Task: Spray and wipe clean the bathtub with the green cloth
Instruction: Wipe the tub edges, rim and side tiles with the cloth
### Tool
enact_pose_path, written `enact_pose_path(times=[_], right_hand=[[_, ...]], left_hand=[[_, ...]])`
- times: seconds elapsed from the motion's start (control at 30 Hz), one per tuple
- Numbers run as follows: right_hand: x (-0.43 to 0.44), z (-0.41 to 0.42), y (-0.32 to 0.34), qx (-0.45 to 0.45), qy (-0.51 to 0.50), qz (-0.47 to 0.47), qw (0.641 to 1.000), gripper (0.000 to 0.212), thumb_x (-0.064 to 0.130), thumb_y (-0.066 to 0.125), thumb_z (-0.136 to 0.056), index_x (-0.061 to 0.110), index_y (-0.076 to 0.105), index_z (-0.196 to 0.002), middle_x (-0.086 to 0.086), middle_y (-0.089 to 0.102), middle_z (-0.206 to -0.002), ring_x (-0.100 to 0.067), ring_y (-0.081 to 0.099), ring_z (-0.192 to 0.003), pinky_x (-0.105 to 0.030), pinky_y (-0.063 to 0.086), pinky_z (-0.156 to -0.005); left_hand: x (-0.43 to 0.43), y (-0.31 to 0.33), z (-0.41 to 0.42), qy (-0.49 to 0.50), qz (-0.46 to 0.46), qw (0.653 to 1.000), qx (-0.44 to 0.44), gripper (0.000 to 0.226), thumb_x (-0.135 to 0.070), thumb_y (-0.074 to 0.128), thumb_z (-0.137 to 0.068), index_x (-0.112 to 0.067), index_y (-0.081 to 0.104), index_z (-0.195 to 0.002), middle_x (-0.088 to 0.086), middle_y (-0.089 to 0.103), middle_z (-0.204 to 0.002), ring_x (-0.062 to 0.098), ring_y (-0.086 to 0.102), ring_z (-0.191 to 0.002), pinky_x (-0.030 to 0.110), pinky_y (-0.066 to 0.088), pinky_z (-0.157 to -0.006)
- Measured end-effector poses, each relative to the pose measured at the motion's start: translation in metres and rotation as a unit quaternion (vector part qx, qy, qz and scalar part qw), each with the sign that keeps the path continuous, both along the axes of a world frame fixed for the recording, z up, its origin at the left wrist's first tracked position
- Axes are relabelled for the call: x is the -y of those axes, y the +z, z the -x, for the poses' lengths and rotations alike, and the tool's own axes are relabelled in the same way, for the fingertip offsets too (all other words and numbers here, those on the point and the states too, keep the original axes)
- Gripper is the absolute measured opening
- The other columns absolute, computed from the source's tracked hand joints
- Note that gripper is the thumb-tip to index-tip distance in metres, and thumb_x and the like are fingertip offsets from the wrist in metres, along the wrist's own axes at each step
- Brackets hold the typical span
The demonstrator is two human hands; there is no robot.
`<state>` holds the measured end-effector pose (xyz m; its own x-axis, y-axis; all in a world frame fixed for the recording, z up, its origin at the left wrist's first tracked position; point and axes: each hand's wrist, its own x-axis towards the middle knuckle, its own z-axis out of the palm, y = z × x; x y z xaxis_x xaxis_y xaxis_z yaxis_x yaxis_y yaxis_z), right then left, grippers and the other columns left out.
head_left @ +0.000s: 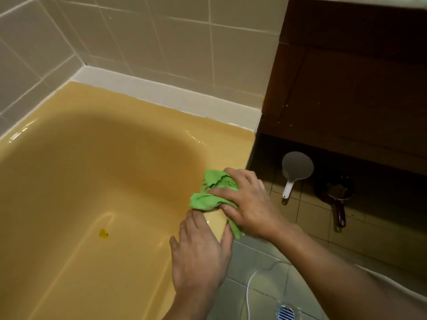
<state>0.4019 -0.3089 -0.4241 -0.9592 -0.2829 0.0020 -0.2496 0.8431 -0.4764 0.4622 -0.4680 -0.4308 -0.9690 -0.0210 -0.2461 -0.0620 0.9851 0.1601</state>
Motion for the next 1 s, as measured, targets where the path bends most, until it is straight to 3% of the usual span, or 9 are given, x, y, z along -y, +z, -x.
enact_pose_path(times=[0.23, 0.4, 0.53, 0.63, 0.7, 0.83, 0.93, 1.0], right_hand=[[-0.019, 0.071, 0.004, 0.001, -0.106, -0.010, 0.994, 0.039, 0.046, 0.054, -0.099, 0.051, 0.054, -0.138, 0.000, 0.029, -0.160, -0.023, 0.020, -0.140, -0.050, 0.030, -0.108], [-0.052, 0.104, -0.006, -0.011, -0.253, 0.080, 0.964, 0.040, 0.040, 0.052, -0.103, 0.041, 0.053, -0.143, 0.001, 0.030, -0.157, -0.023, 0.024, -0.140, -0.051, 0.030, -0.116], [-0.073, 0.091, -0.010, 0.004, -0.319, 0.173, 0.932, 0.042, 0.030, 0.052, -0.105, 0.029, 0.053, -0.146, -0.004, 0.039, -0.148, -0.022, 0.035, -0.133, -0.038, 0.032, -0.112], [-0.089, 0.063, 0.002, 0.036, -0.339, 0.241, 0.909, 0.040, 0.028, 0.053, -0.105, 0.025, 0.055, -0.145, -0.002, 0.050, -0.138, -0.017, 0.049, -0.122, -0.035, 0.041, -0.104], [-0.096, 0.040, 0.022, 0.070, -0.342, 0.276, 0.895, 0.040, 0.029, 0.053, -0.105, 0.026, 0.055, -0.145, 0.004, 0.054, -0.131, -0.014, 0.054, -0.117, -0.042, 0.047, -0.104], [-0.106, -0.004, 0.093, 0.093, -0.308, 0.311, 0.894, 0.035, 0.030, 0.052, -0.105, 0.031, 0.057, -0.140, 0.010, 0.059, -0.117, -0.010, 0.060, -0.107, -0.043, 0.051, -0.098], [-0.109, -0.036, 0.151, 0.123, -0.273, 0.328, 0.896, 0.027, 0.031, 0.049, -0.107, 0.037, 0.059, -0.131, 0.009, 0.062, -0.110, -0.009, 0.061, -0.100, -0.041, 0.052, -0.093], [-0.104, -0.056, 0.182, 0.136, -0.250, 0.334, 0.899, 0.024, 0.031, 0.049, -0.107, 0.037, 0.061, -0.127, 0.008, 0.065, -0.110, -0.012, 0.062, -0.101, -0.044, 0.050, -0.097]], left_hand=[[-0.012, -0.003, 0.015, -0.021, -0.007, 1.000, -0.014, 0.087, -0.072, 0.024, -0.096, -0.016, 0.012, -0.162, 0.010, 0.041, -0.159, 0.027, 0.050, -0.139, 0.053, 0.050, -0.105], [-0.020, 0.002, 0.026, -0.052, -0.008, 0.998, -0.018, 0.079, -0.070, 0.013, -0.099, -0.036, -0.022, -0.160, 0.011, 0.027, -0.165, 0.029, 0.042, -0.144, 0.051, 0.047, -0.109], [-0.029, 0.016, 0.038, -0.064, -0.011, 0.998, -0.004, 0.070, -0.071, 0.010, -0.100, -0.050, -0.035, -0.150, 0.011, 0.013, -0.170, 0.029, 0.033, -0.150, 0.046, 0.042, -0.115], [-0.032, 0.019, 0.042, -0.047, -0.028, 0.998, -0.008, 0.064, -0.071, 0.008, -0.100, -0.057, -0.026, -0.152, 0.008, 0.010, -0.172, 0.028, 0.033, -0.151, 0.044, 0.042, -0.115], [-0.032, 0.019, 0.039, -0.028, -0.048, 0.998, -0.012, 0.059, -0.069, 0.011, -0.101, -0.062, -0.015, -0.154, 0.003, 0.009, -0.173, 0.025, 0.031, -0.152, 0.042, 0.039, -0.116], [-0.028, 0.020, 0.017, 0.005, -0.090, 0.996, -0.024, 0.055, -0.069, 0.019, -0.101, -0.066, 0.005, -0.154, -0.009, 0.007, -0.173, 0.020, 0.033, -0.152, 0.040, 0.037, -0.119], [-0.017, 0.035, -0.012, 0.046, -0.139, 0.989, 0.020, 0.051, -0.060, 0.042, -0.102, -0.062, 0.031, -0.152, -0.014, 0.012, -0.171, 0.019, 0.027, -0.155, 0.042, 0.032, -0.122], [-0.005, 0.064, -0.030, 0.097, -0.199, 0.973, 0.068, 0.035, -0.045, 0.060, -0.100, -0.056, 0.060, -0.134, -0.013, 0.033, -0.165, 0.015, 0.039, -0.149, 0.037, 0.037, -0.119]])
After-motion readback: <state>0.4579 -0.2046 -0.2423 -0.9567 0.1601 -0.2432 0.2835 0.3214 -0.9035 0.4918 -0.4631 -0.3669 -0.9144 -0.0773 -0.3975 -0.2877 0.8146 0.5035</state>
